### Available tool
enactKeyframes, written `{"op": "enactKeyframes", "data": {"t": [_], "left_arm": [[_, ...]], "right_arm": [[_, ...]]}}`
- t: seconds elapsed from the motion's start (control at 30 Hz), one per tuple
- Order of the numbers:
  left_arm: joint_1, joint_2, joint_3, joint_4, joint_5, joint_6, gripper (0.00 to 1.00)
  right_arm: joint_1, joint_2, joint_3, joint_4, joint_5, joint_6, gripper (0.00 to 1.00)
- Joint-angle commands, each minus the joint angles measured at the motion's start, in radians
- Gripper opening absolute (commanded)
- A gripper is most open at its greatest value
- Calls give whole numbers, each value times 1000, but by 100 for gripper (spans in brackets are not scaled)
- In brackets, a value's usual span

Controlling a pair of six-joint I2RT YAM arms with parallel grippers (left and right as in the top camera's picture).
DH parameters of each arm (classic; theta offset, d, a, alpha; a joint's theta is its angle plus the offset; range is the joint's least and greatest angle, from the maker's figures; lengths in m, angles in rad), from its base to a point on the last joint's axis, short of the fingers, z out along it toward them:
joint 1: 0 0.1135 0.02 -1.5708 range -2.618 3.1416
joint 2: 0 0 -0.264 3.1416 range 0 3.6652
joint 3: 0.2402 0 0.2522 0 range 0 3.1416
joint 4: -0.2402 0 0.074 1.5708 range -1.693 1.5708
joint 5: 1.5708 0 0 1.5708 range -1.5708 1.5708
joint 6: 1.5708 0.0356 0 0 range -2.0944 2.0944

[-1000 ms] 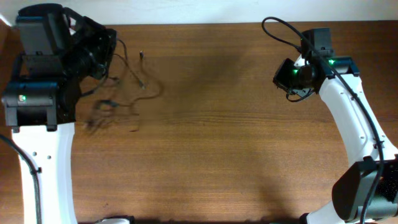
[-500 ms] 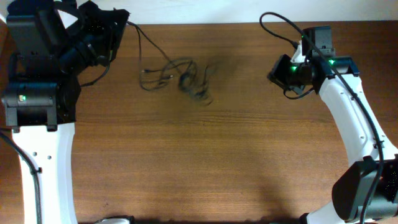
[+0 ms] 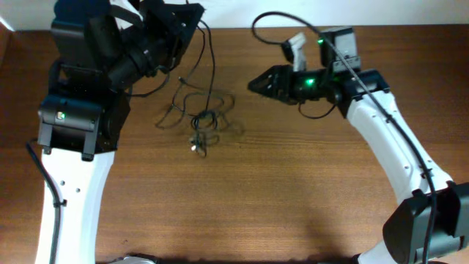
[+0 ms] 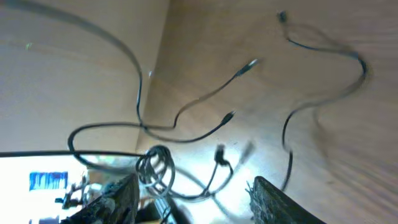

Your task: Untangle cables

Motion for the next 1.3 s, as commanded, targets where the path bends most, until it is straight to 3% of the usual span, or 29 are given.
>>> {"op": "enactKeyframes", "data": {"t": [0.0, 0.2, 0.5, 0.73, 1.0, 1.27], "left_arm": [[-22, -10, 19, 45, -25, -42, 0], [-34, -10, 19, 63, -32, -42, 0], [-34, -10, 19, 63, -37, -42, 0], [-34, -10, 19, 62, -42, -41, 0], [-34, -10, 19, 61, -42, -42, 0], [-34, -10, 19, 61, -42, -42, 0]], "right_arm": [[46, 16, -3, 27, -33, 21, 64], [81, 16, -3, 68, -29, 102, 68], [156, 16, -3, 68, 31, 101, 70], [207, 16, -3, 11, 343, 100, 70], [257, 16, -3, 56, 404, 87, 69], [312, 49, -6, 32, 692, 100, 59]]}}
